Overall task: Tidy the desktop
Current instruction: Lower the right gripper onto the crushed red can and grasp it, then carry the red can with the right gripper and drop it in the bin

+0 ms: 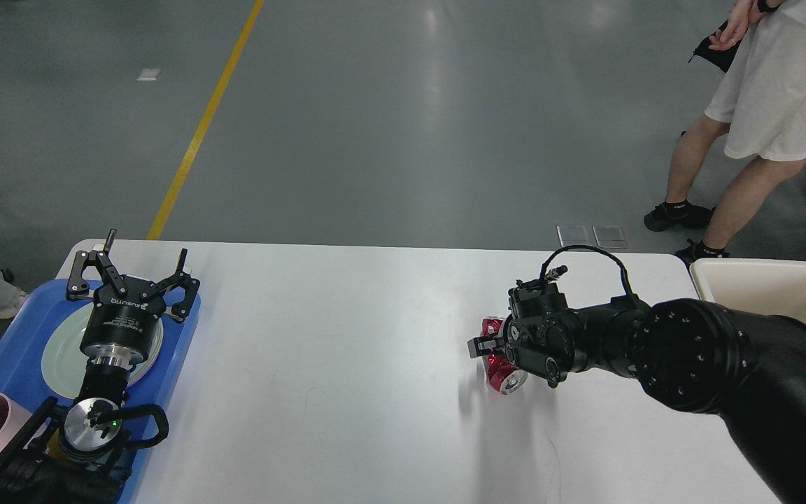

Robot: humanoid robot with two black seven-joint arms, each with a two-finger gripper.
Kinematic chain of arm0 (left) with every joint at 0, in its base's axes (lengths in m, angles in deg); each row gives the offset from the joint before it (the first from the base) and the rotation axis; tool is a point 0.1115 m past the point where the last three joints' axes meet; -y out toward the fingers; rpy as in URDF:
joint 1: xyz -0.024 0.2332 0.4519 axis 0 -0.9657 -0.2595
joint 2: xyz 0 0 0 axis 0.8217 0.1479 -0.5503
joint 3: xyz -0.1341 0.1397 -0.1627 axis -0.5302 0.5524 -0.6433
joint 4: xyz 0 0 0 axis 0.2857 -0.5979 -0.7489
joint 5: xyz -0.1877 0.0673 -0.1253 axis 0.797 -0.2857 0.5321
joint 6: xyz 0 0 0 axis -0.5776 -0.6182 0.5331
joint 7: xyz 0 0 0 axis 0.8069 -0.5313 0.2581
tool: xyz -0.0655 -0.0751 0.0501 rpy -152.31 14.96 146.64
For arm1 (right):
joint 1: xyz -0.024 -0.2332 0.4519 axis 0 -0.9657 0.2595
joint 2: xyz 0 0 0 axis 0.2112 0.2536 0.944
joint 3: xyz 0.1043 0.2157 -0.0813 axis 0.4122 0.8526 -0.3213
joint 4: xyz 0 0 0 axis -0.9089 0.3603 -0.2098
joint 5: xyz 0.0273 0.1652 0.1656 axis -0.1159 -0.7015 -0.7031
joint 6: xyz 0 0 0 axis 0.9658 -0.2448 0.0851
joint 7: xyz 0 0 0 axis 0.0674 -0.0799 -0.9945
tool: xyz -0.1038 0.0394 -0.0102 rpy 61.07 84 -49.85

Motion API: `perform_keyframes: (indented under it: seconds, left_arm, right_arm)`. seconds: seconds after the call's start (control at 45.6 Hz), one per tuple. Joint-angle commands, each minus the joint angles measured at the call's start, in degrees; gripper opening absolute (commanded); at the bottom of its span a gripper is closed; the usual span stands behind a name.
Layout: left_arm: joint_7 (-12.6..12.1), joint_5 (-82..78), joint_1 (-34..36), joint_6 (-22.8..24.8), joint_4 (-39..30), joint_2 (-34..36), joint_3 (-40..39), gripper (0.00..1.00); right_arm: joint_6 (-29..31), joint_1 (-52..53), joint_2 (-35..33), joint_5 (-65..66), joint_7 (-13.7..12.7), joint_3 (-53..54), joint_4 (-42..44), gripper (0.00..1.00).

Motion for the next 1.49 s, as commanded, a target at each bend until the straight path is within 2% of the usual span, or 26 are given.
perform_keyframes:
  seconds: [0.0,0.11,0.241,0.329,0.439,0.527,0.834,1.272,1.36,1.47]
  left_arm:
    - [0.0,0.0,0.0,0.0,0.0,0.0,0.0,0.97]
    - [0.0,0.0,0.0,0.0,0.0,0.0,0.0,0.97]
    - [0.0,0.0,0.0,0.0,0.0,0.0,0.0,0.97]
    - [0.0,0.0,0.0,0.0,0.0,0.0,0.0,0.97]
    - [0.0,0.1,0.0,0.0,0.0,0.0,0.0,0.97]
    - [0.0,0.0,0.0,0.0,0.0,0.0,0.0,0.97]
    - [0.0,0.0,0.0,0.0,0.0,0.0,0.0,0.97]
    - [0.0,0.0,0.0,0.0,0.0,0.0,0.0,0.97]
    - [0.0,0.0,0.0,0.0,0.0,0.0,0.0,0.97]
    - [0.0,0.0,0.0,0.0,0.0,0.0,0.0,0.97]
  right_arm:
    - [-1.6,-1.1,-0.1,0.0,0.1,0.1,0.0,1.00]
    - [-2.3,-1.9,-0.1,0.0,0.2,0.1,0.0,1.00]
    - [-2.4,-2.0,-0.2,-0.1,0.2,0.5,-0.2,0.85]
    - [-2.4,-2.0,-0.1,-0.1,0.2,1.2,-0.6,0.61]
    - [-2.3,-2.2,-0.1,-0.2,0.2,1.3,-0.8,0.20]
    - [-2.3,-2.5,0.0,-0.2,0.1,1.3,-1.3,0.00]
    - [-2.8,-2.5,-0.5,-1.1,-0.4,4.3,-1.8,0.00]
    - [-4.3,1.9,-3.8,-3.2,-0.3,6.2,-8.1,0.00]
    - [-3.2,5.7,-6.2,-4.6,-0.3,6.2,-12.2,0.00]
    - [-3.0,14.9,-11.5,-8.2,-0.3,4.7,-24.7,0.00]
